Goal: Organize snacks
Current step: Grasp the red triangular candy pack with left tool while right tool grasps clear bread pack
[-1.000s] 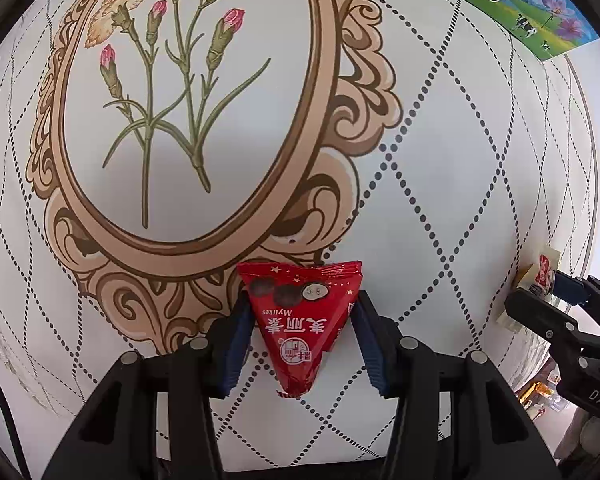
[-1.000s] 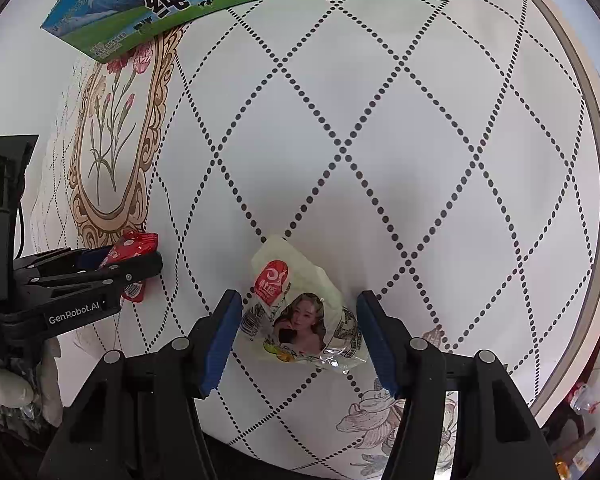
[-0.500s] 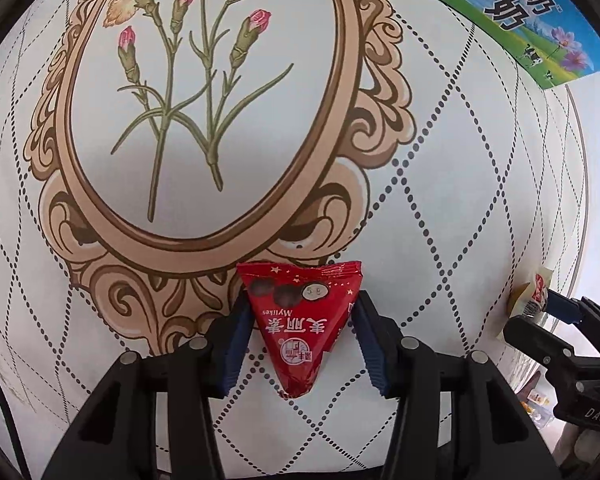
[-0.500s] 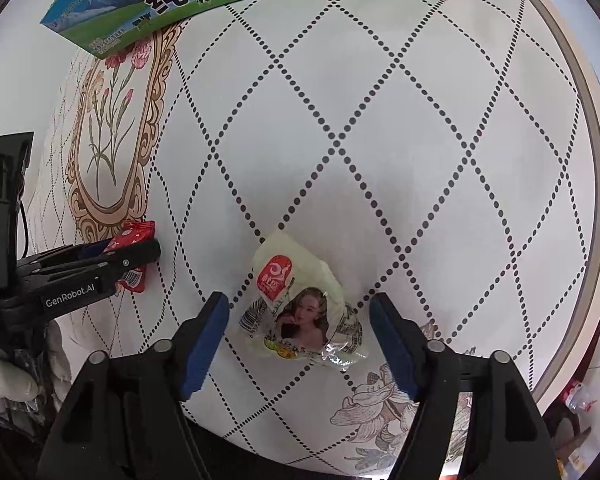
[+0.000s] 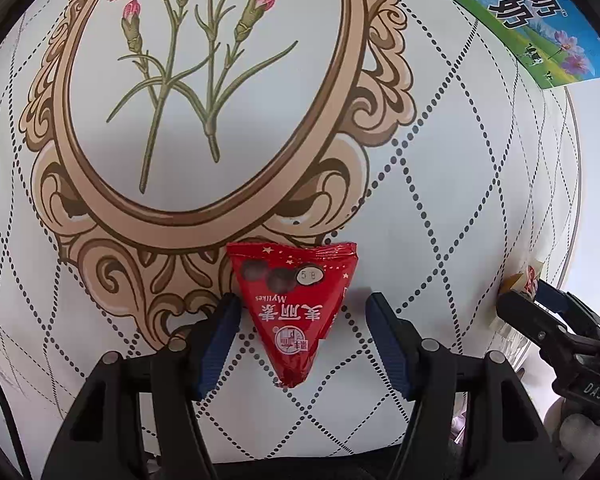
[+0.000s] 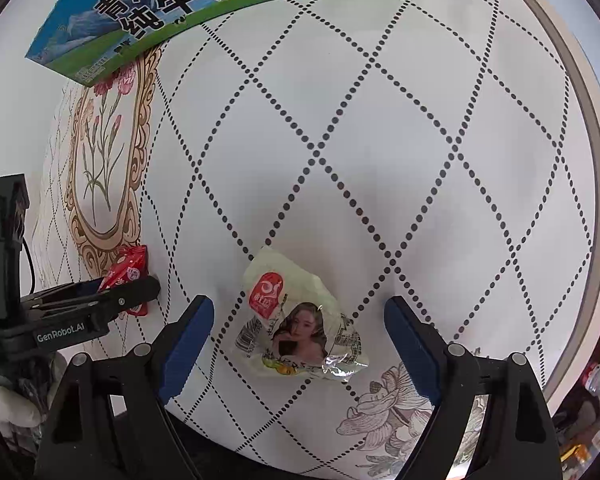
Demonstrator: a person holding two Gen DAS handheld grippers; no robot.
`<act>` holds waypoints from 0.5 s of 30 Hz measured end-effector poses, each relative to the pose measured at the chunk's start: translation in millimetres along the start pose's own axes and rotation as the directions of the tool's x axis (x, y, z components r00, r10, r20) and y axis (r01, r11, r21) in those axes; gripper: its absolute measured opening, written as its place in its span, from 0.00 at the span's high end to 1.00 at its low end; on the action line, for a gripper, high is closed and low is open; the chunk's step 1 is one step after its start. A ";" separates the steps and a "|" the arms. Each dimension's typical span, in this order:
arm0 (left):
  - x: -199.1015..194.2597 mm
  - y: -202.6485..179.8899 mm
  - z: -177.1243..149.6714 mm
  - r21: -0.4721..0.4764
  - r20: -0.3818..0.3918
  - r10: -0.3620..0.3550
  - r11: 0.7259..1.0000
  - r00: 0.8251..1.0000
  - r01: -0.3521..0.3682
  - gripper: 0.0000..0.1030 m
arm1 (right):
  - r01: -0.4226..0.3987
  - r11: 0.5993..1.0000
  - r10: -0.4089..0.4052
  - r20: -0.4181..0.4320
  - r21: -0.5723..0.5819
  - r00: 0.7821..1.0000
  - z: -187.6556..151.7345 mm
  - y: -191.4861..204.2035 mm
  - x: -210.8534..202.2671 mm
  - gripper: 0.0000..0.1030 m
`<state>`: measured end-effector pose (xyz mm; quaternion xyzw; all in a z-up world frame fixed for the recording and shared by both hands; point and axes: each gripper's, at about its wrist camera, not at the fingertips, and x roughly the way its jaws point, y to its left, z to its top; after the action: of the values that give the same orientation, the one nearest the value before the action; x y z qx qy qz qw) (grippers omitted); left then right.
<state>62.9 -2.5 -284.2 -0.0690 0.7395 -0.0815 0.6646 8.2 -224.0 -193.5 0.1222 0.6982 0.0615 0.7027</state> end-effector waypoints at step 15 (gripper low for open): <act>-5.8 -18.3 -13.2 0.009 0.049 0.076 0.997 0.996 -0.077 0.66 | 0.069 0.994 -0.061 0.103 -0.085 0.993 -9.6 -2.6 -10.6 0.47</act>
<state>50.2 -18.8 -273.4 -0.0390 0.7249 -0.0584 0.6853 -1.7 -228.4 -183.9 0.0711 0.6621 0.0632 0.7433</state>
